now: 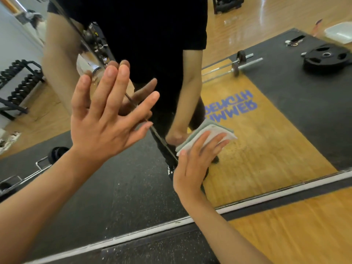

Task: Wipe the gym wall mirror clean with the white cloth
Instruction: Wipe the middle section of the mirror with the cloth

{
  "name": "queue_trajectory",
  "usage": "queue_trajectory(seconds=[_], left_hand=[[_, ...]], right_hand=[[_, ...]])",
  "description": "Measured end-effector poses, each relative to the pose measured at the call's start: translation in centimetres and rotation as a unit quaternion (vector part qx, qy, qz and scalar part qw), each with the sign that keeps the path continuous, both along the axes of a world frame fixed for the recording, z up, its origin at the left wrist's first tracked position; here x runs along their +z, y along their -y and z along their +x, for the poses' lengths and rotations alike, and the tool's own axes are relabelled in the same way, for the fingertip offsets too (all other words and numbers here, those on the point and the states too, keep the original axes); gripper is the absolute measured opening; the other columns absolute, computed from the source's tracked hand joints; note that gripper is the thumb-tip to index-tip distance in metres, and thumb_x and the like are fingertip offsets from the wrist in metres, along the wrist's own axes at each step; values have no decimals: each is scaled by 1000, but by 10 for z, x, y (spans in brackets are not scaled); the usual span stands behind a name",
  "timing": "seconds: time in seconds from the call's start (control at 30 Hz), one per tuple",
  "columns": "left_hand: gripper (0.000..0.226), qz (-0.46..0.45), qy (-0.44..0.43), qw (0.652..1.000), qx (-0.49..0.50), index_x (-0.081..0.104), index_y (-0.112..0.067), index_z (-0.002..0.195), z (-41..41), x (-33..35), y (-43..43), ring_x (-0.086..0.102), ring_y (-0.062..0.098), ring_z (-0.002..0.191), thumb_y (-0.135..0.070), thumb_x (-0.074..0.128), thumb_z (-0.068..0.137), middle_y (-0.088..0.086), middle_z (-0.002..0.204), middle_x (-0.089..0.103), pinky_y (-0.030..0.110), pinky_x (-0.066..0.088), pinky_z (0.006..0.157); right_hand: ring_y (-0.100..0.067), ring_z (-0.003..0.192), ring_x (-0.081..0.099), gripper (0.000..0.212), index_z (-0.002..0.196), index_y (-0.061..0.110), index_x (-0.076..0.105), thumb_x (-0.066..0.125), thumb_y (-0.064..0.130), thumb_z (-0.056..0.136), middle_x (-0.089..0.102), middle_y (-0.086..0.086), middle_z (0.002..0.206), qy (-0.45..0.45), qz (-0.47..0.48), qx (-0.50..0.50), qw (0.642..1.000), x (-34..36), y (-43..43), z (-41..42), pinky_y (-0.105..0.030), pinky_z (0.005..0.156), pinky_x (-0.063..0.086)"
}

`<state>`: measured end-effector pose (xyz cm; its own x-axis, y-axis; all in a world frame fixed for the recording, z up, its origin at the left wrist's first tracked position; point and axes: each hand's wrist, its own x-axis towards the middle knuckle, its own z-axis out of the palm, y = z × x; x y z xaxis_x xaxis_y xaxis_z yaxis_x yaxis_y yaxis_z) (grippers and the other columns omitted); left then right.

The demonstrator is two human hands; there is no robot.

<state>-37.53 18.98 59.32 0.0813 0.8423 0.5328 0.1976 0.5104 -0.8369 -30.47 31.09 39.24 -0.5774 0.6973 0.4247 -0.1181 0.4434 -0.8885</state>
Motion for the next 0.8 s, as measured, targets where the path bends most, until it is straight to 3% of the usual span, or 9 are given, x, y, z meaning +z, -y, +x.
queue_trajectory(seconds=[0.13,0.2,0.3,0.4,0.47,0.53,0.67,0.73,0.8], left_hand=[[80,-5,19,1000,9,41,-22,163,3,-1,3,5,33,164,-70,52,100,22,174,7,53,7,130],[82,1,20,1000,12,43,-22,162,2,-3,4,5,34,163,-72,55,98,23,174,7,53,7,129],[83,-8,-7,1000,17,44,-23,161,-1,-1,2,3,34,163,-74,56,97,25,174,7,51,4,130],[81,-9,17,1000,15,40,-23,163,-2,-1,3,0,34,164,-71,54,100,23,175,3,50,3,129],[80,-5,23,999,25,40,-23,164,-2,-3,5,0,34,163,-72,50,100,24,174,4,52,5,128],[81,-10,26,999,39,37,-24,164,-3,-6,6,-1,36,163,-73,47,101,25,174,4,55,7,127],[81,-11,18,999,35,39,-24,164,-2,-4,5,0,35,163,-72,50,100,26,171,13,55,8,128],[81,-11,20,999,27,40,-23,163,1,-4,6,1,35,163,-71,53,100,26,169,18,54,7,128],[80,-21,25,999,30,39,-22,164,2,-3,8,0,35,163,-69,54,100,26,172,10,54,6,129]], right_hand=[[-36,160,-17,68,167,21,-14,24,38,113,-22,-15,173,55,-70,48,995,-43,32,25,-48,131,1],[-32,161,-18,65,165,30,-20,18,41,113,-26,-8,173,95,-86,87,988,-69,31,41,-54,131,9],[-57,155,6,74,163,1,-11,33,15,106,-8,-27,170,21,-148,39,988,-75,-29,28,-71,120,27],[-38,161,-6,80,166,12,-6,13,61,106,-9,-12,175,-108,-373,-92,917,-28,-148,2,-56,130,6],[-25,162,-11,101,168,24,-2,5,88,90,-10,-4,176,-66,-378,-198,902,-13,-218,-8,-48,131,2],[-20,163,-9,111,168,28,-1,5,96,81,-9,-1,176,-76,-366,-193,907,-7,-227,-8,-45,132,2],[-16,160,-18,59,159,45,-16,10,57,108,-22,2,173,15,-329,-131,935,-45,-69,-8,-47,132,-1],[-18,160,-21,59,159,37,-30,7,40,113,-30,-1,170,41,-312,-41,948,-61,27,7,-49,132,1],[-13,159,-21,57,161,23,-26,9,31,117,-27,-5,170,20,-337,67,939,-65,78,23,-39,131,-7]])
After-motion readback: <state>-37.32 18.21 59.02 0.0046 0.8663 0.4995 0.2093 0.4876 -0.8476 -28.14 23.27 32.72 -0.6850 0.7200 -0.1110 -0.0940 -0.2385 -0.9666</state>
